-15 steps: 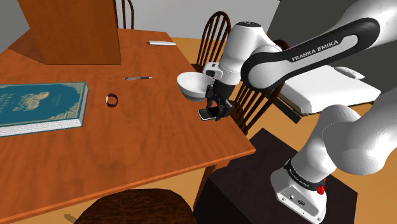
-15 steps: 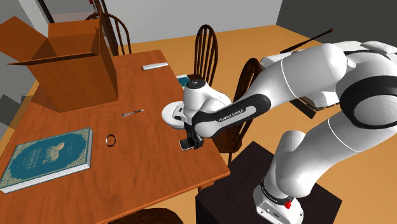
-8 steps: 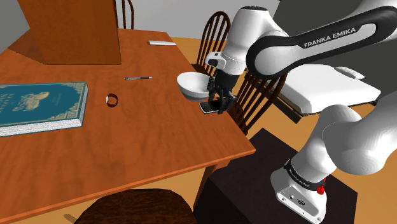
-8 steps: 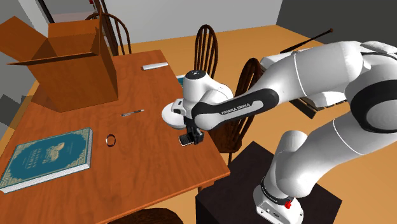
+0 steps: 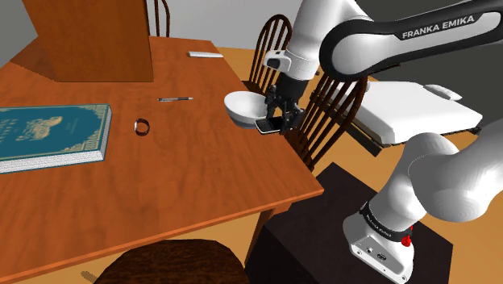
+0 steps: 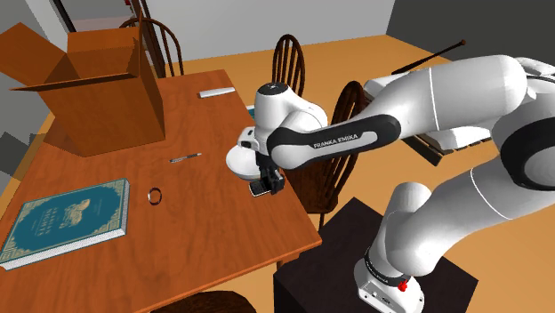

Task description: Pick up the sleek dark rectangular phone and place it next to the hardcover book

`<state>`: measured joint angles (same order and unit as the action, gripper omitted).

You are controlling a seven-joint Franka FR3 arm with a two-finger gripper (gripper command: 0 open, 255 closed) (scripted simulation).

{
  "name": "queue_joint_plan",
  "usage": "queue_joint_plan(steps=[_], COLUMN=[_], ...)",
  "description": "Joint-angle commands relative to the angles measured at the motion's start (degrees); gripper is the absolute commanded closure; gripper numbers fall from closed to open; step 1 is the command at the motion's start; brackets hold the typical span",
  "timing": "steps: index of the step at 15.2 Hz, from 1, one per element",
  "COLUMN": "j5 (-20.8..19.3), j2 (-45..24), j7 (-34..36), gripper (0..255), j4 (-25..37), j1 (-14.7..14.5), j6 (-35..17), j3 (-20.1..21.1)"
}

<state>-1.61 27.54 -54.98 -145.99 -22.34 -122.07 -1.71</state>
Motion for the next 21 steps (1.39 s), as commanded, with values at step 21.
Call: queue_joint_plan(steps=[21], j5=[-2.1], j2=[-42.4], j7=[16.3], gripper=[255], j4=[47.9], j1=[-7.2], j6=[6.0], j3=[8.9])
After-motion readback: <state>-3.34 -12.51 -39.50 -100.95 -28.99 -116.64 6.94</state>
